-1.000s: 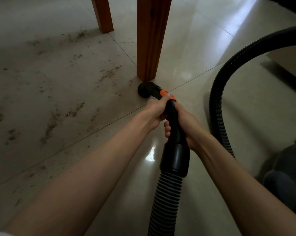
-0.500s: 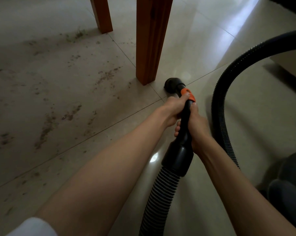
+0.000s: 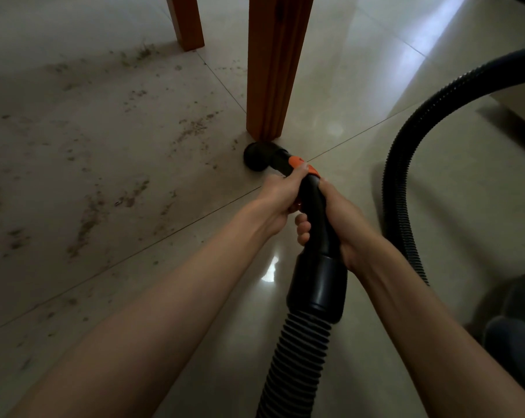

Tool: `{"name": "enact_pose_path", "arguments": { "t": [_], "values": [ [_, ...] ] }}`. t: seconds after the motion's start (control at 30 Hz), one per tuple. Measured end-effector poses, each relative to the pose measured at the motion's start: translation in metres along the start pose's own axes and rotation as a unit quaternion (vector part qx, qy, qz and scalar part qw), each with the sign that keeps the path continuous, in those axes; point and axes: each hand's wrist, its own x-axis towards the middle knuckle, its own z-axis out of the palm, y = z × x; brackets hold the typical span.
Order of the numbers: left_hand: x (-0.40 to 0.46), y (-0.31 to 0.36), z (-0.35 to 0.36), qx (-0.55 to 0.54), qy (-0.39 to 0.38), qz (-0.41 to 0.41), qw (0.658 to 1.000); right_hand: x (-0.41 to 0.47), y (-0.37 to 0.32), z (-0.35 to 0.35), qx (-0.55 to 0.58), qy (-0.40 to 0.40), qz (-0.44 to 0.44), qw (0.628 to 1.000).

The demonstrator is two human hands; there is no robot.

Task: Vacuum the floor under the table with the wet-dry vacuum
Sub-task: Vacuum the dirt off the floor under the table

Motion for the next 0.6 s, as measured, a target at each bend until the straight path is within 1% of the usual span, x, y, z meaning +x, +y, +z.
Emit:
{"name": "enact_pose_path", "arguments": {
  "t": [0.1, 0.23, 0.37, 0.43, 0.5, 0.6],
  "values": [
    [-0.003, 0.008, -0.008, -0.026, 0.016, -0.014, 0.999, 0.001, 0.000, 0.011, -0.011, -0.002, -0.006, 1.000],
    [-0.011, 0.009, -0.010, -0.029, -0.004, -0.035, 0.999, -0.005, 0.006, 0.015, -0.015, 0.018, -0.026, 0.999],
    [-0.016, 0.007, 0.011, -0.024, -0.036, -0.054, 0.998, -0.012, 0.008, 0.008, -0.037, 0.112, -0.066, 0.991],
    [-0.018, 0.010, 0.026, -0.012, -0.045, -0.057, 0.997, -0.014, 0.005, 0.001, -0.039, 0.143, -0.076, 0.986],
    [-0.021, 0.008, 0.035, 0.002, -0.048, -0.053, 0.997, -0.017, 0.003, -0.006, -0.035, 0.149, -0.073, 0.986],
    [-0.024, -0.001, 0.035, 0.000, -0.055, -0.049, 0.997, -0.025, 0.006, -0.012, -0.019, 0.124, -0.055, 0.991]
  ]
}}
